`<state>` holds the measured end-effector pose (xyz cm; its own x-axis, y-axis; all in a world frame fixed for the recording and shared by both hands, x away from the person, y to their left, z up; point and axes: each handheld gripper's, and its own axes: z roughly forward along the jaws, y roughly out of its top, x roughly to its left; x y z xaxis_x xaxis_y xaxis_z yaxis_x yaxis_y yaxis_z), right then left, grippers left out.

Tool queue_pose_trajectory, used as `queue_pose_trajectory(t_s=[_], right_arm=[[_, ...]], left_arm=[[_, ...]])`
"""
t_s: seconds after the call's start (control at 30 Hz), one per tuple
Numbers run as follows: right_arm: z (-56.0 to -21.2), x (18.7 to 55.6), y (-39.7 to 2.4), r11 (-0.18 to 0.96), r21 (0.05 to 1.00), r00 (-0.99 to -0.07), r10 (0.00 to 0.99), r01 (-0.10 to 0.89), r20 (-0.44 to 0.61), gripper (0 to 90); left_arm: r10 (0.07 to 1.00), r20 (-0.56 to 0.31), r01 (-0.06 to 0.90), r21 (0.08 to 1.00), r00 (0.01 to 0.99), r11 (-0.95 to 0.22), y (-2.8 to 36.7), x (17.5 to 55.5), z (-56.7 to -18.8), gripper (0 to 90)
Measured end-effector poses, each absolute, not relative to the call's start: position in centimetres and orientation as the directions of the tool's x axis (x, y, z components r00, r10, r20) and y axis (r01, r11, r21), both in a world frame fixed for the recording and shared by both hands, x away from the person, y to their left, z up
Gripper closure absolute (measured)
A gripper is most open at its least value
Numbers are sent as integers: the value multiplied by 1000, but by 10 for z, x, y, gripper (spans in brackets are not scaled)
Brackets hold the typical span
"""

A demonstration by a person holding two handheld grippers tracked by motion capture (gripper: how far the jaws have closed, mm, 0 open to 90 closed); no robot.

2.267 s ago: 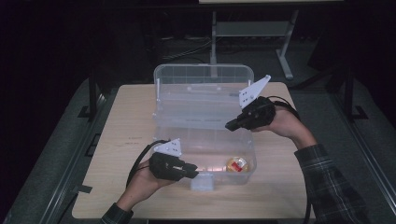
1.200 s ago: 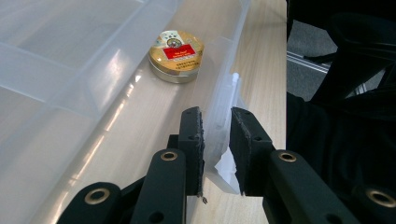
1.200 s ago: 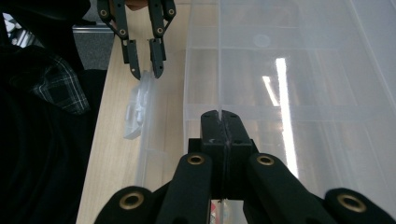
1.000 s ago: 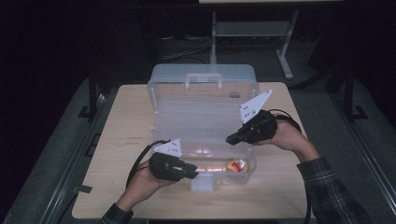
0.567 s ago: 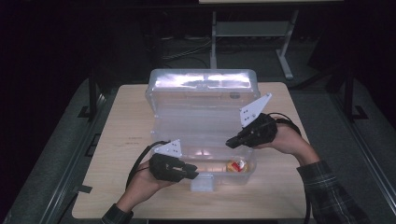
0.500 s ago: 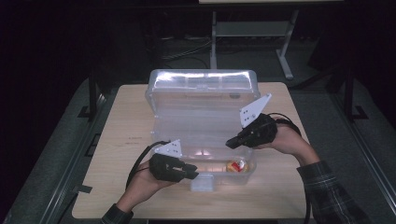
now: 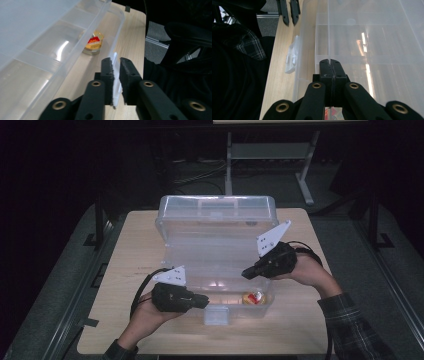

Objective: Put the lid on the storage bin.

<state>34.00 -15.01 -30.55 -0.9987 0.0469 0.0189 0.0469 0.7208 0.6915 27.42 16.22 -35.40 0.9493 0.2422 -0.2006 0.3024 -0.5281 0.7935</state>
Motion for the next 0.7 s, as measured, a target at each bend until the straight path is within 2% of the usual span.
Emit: queue_pose_trajectory(t_s=[0.07,0.7], right_arm=[[-305,340,-150,722,691,-999,48,49,20,899],[-306,341,-149,723,689,-998,49,57,31,899]], left_arm=[[252,-204,310,798,946,-517,167,275,-350,898],[359,-189,328,864,914,-382,214,297,-302,900]])
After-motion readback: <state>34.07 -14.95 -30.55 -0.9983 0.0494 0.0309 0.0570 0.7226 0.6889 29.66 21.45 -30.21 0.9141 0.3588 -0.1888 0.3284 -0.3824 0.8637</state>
